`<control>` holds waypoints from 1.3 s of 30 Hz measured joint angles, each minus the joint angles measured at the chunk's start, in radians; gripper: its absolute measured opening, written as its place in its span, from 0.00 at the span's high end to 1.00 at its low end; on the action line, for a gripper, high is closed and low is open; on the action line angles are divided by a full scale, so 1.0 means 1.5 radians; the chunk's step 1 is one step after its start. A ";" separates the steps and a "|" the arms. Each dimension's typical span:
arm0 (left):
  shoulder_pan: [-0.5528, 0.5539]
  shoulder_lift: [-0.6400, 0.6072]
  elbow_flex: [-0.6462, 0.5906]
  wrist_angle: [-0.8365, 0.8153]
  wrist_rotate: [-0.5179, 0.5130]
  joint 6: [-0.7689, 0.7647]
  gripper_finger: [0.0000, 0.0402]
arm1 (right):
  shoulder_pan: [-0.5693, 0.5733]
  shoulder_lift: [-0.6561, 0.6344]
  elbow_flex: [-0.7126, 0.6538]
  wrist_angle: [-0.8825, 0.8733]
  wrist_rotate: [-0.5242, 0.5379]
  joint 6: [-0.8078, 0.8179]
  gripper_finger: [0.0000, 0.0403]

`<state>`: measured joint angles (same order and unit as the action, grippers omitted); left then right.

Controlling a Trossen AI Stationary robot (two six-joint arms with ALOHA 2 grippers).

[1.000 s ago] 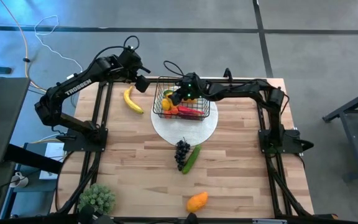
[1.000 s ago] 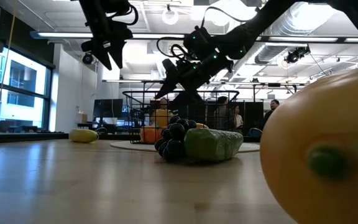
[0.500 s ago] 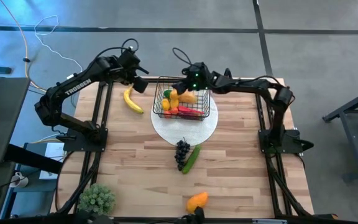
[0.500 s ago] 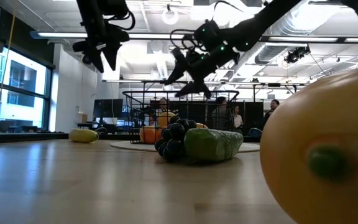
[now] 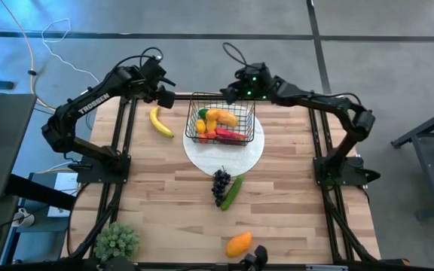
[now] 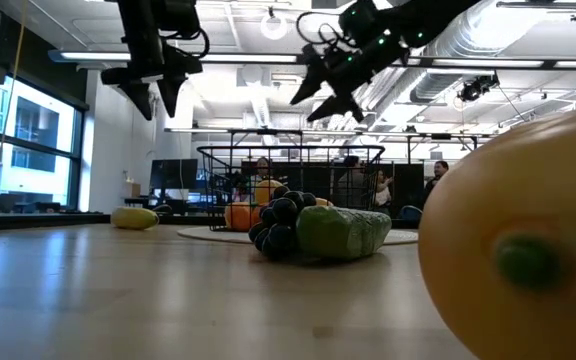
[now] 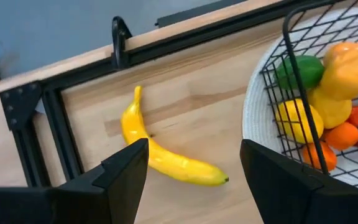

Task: Build produce basket
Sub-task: Put the yellow banana into the black wire basket

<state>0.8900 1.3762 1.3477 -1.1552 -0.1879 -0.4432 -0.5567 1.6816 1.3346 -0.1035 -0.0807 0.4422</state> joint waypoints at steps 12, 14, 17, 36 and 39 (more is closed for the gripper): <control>0.040 0.002 -0.142 0.111 0.001 -0.158 0.39 | -0.051 -0.100 0.000 -0.058 -0.001 -0.127 0.39; 0.044 0.002 -0.163 0.134 0.001 -0.185 0.39 | -0.057 -0.111 0.000 -0.075 -0.001 -0.143 0.39; 0.045 0.005 -0.193 0.162 0.000 -0.223 0.39 | -0.065 -0.123 0.000 -0.095 -0.002 -0.157 0.39; 0.044 0.140 -0.250 0.195 -0.061 -0.357 0.39 | -0.070 -0.124 -0.001 -0.177 -0.006 -0.226 0.39; 0.044 0.166 -0.250 0.195 -0.062 -0.376 0.39 | -0.070 -0.124 -0.001 -0.187 -0.008 -0.227 0.39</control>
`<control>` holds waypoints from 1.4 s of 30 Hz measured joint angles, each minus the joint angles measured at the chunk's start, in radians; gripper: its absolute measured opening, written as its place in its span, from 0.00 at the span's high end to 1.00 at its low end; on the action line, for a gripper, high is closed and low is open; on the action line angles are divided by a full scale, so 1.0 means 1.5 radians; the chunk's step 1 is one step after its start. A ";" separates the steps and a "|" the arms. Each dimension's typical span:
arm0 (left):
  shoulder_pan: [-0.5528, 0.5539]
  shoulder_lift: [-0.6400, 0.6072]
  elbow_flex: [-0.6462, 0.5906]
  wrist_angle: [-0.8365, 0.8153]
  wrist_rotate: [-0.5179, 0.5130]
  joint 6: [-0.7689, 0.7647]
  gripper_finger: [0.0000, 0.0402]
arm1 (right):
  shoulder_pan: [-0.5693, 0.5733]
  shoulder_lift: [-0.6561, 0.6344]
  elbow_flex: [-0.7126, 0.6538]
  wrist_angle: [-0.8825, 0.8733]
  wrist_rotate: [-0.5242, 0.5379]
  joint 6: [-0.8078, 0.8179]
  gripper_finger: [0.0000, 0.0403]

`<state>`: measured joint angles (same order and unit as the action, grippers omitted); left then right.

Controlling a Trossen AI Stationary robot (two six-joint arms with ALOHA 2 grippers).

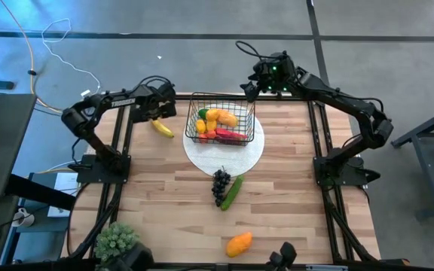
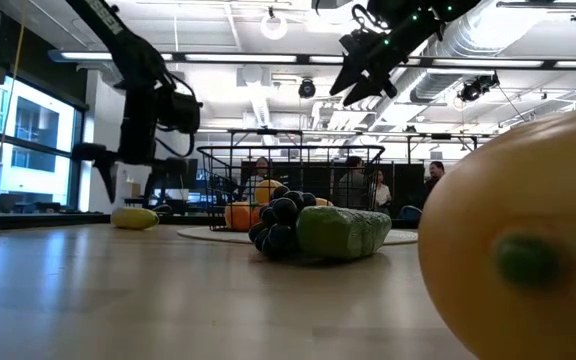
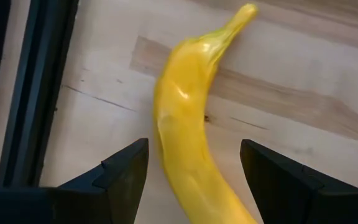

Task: Build produce basket
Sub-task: Put the yellow banana into the black wire basket

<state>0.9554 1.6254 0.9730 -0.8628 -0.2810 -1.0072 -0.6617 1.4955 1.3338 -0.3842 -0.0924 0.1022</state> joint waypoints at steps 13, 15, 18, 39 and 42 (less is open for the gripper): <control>0.000 0.054 0.000 0.000 -0.017 -0.032 0.39 | 0.000 0.000 0.000 -0.001 -0.022 -0.035 0.39; 0.000 0.061 0.000 -0.002 -0.017 -0.032 0.39 | 0.000 0.000 0.000 -0.002 -0.023 -0.039 0.39; 0.000 0.072 0.000 -0.002 -0.017 -0.031 0.39 | 0.000 0.000 0.000 -0.002 -0.024 -0.039 0.39; 0.001 0.075 0.001 -0.002 -0.050 0.055 0.71 | 0.000 0.000 0.000 -0.001 -0.023 -0.039 0.39; 0.001 0.075 0.001 -0.003 -0.049 0.076 0.72 | 0.000 0.000 0.000 -0.001 -0.023 -0.039 0.39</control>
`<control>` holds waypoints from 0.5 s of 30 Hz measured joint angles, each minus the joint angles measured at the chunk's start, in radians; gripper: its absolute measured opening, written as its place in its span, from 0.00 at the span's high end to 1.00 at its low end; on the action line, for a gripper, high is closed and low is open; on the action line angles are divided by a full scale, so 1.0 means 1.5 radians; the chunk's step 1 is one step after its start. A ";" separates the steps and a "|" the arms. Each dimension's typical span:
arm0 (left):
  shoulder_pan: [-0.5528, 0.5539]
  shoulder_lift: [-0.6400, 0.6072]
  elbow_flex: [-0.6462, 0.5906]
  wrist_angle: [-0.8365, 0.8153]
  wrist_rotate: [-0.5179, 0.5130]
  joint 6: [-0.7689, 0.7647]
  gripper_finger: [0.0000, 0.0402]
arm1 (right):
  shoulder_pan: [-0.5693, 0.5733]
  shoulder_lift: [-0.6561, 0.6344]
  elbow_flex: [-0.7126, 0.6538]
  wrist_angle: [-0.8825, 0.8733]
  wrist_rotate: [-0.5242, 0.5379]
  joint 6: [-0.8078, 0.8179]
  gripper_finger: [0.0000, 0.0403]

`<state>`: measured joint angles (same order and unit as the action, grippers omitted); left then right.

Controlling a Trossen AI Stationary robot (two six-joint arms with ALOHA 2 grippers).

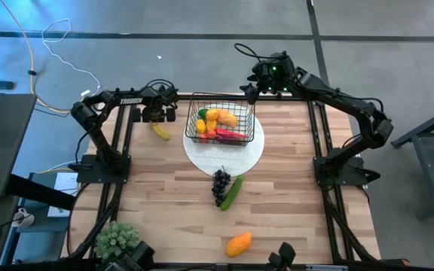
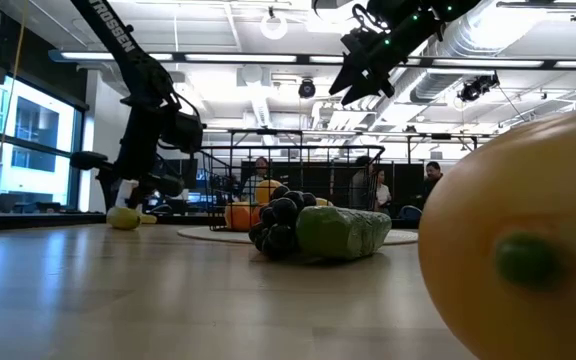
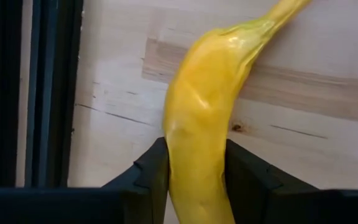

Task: Build produce basket
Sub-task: Put the yellow banana into the black wire basket

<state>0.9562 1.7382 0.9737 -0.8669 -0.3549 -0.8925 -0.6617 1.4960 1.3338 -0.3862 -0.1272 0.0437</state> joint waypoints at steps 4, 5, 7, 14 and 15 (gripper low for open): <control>0.000 0.000 0.000 0.000 0.005 0.011 0.72 | 0.000 0.000 0.000 0.000 0.000 0.000 0.39; 0.000 -0.001 0.000 -0.001 0.010 0.016 0.72 | 0.000 0.000 0.000 0.000 0.000 0.000 0.39; 0.000 -0.001 0.000 -0.001 0.017 0.030 0.73 | 0.000 0.000 0.000 0.000 0.000 0.000 0.39; 0.000 -0.011 0.001 -0.003 0.046 0.070 0.73 | 0.001 0.000 0.000 0.000 0.000 0.023 0.39; 0.000 -0.015 0.001 -0.003 0.050 0.074 0.73 | 0.001 0.000 0.000 0.000 0.000 0.023 0.39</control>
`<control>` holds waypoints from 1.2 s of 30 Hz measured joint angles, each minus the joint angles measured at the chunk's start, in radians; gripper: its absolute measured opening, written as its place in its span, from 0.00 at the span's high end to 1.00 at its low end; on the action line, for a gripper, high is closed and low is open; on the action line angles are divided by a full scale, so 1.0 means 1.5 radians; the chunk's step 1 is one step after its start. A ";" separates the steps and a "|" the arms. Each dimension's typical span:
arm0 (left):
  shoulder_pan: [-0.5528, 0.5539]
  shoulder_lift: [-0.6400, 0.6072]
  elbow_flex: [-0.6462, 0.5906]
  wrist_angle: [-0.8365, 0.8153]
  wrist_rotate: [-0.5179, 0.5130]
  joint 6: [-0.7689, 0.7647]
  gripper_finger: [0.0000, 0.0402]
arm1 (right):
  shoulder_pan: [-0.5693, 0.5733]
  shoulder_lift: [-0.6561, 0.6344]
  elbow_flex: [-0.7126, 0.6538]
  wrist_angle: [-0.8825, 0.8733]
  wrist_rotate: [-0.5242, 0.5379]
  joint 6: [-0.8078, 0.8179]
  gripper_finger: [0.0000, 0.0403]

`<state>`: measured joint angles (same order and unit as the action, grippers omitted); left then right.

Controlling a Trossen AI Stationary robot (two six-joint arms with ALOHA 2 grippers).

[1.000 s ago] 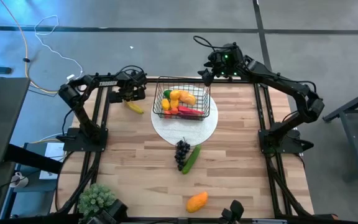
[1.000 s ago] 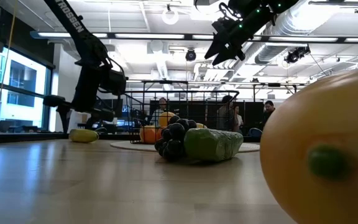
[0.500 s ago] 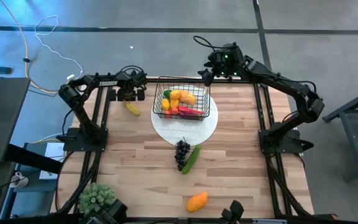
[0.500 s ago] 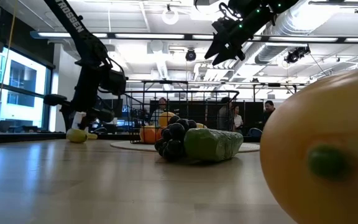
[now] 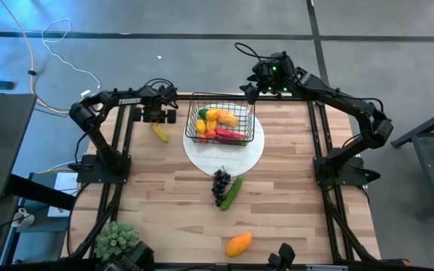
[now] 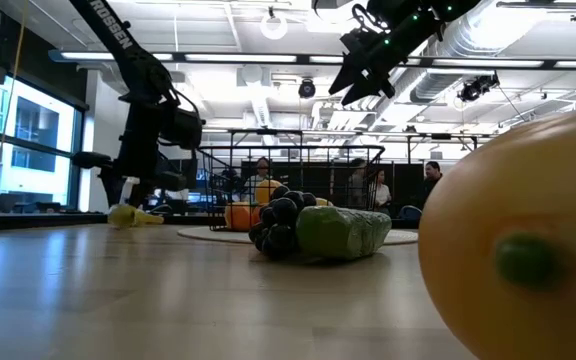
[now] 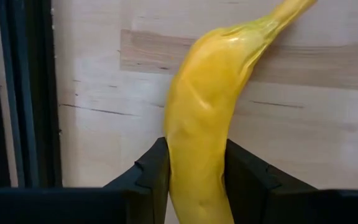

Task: Build produce basket
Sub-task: Put the yellow banana into the black wire basket

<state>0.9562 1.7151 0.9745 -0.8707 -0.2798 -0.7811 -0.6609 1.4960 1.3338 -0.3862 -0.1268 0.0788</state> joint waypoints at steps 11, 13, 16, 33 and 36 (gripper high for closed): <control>0.000 -0.077 0.000 0.007 0.050 0.047 0.73 | 0.002 0.000 0.000 0.000 0.000 0.017 0.39; 0.000 -0.097 0.000 0.013 0.060 0.058 0.73 | 0.006 0.000 0.000 0.001 0.000 0.017 0.39; 0.000 -0.126 0.000 0.032 0.081 0.075 0.73 | 0.016 0.000 0.000 0.003 0.000 0.017 0.39; -0.001 -0.280 0.000 0.097 0.185 0.186 0.73 | 0.045 0.000 0.000 0.006 0.000 0.139 0.39; -0.001 -0.298 0.000 0.122 0.219 0.200 0.73 | 0.057 0.000 0.000 0.006 0.000 0.158 0.39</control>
<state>0.9543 1.2683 0.9741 -0.6883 0.0492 -0.4815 -0.5747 1.4963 1.3338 -0.3767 -0.1272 0.3157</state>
